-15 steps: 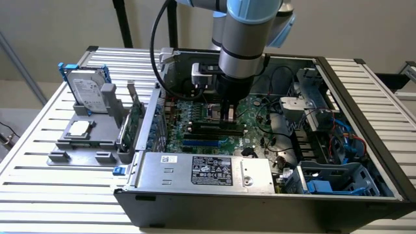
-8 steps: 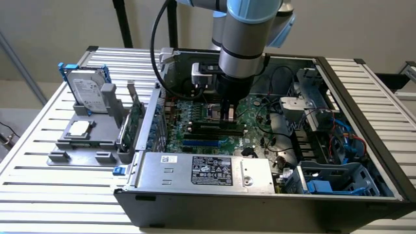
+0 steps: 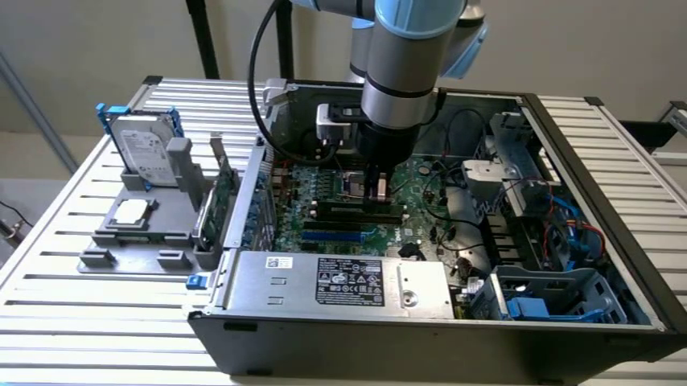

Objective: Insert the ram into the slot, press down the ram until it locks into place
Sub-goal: 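Insert the ram into the slot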

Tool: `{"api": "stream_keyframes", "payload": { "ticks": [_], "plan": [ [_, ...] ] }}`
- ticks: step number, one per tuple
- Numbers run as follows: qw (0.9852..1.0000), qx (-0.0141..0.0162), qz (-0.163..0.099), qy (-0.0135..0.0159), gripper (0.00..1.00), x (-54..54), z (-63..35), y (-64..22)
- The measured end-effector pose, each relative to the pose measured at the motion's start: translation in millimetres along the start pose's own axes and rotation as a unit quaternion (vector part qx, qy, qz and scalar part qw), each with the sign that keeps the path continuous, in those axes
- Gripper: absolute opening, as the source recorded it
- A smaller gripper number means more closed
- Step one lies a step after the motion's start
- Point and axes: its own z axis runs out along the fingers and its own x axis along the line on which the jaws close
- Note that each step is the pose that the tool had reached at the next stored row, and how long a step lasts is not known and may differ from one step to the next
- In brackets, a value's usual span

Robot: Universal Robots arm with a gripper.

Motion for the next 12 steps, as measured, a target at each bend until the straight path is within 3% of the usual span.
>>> {"api": "stream_keyframes", "payload": {
  "ticks": [12],
  "plan": [
    [1.0000, 0.0002, 0.004, -0.0002, 0.13, -0.1, 1.5, -0.1]
  ]
}}
